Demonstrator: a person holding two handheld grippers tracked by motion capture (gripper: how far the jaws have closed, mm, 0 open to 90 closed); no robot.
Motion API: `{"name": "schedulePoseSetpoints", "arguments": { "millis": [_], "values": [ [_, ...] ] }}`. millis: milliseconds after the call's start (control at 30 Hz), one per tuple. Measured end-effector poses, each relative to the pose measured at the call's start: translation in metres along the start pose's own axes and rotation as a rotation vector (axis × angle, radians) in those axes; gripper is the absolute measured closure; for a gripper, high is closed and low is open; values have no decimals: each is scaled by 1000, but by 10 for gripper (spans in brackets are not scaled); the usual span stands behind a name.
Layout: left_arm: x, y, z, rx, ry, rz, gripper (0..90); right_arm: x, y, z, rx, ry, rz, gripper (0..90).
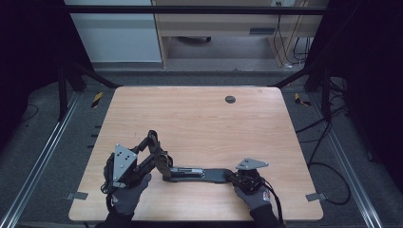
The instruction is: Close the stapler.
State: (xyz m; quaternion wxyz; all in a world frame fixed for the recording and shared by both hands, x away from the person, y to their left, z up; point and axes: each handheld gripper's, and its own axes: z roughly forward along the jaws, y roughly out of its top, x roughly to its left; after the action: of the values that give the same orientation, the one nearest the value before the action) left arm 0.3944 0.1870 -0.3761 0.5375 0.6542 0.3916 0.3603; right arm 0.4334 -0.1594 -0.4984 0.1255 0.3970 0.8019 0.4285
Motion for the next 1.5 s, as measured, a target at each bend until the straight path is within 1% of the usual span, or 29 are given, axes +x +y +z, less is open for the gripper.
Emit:
{"name": "schedulePoseSetpoints", "arguments": {
  "millis": [200,467,833,1067,1300,1500],
  "values": [
    [-5,1,2,1,5,24,611,0,0,0,-1,0,-2,900],
    [-7,2,3,4,6,36,610,0,0,0,0,0,-1,900],
    [-17,3,7,6,13,85,610,0,0,0,-1,-1,-5,900],
    [-22,3,8,4,17,106,609,0,0,0,-1,-1,-7,900],
    [-30,3,11,3,21,146,609,0,0,0,-1,-3,-9,900],
    [-33,3,13,4,23,166,608,0,0,0,0,-2,-10,900]
  ]
}}
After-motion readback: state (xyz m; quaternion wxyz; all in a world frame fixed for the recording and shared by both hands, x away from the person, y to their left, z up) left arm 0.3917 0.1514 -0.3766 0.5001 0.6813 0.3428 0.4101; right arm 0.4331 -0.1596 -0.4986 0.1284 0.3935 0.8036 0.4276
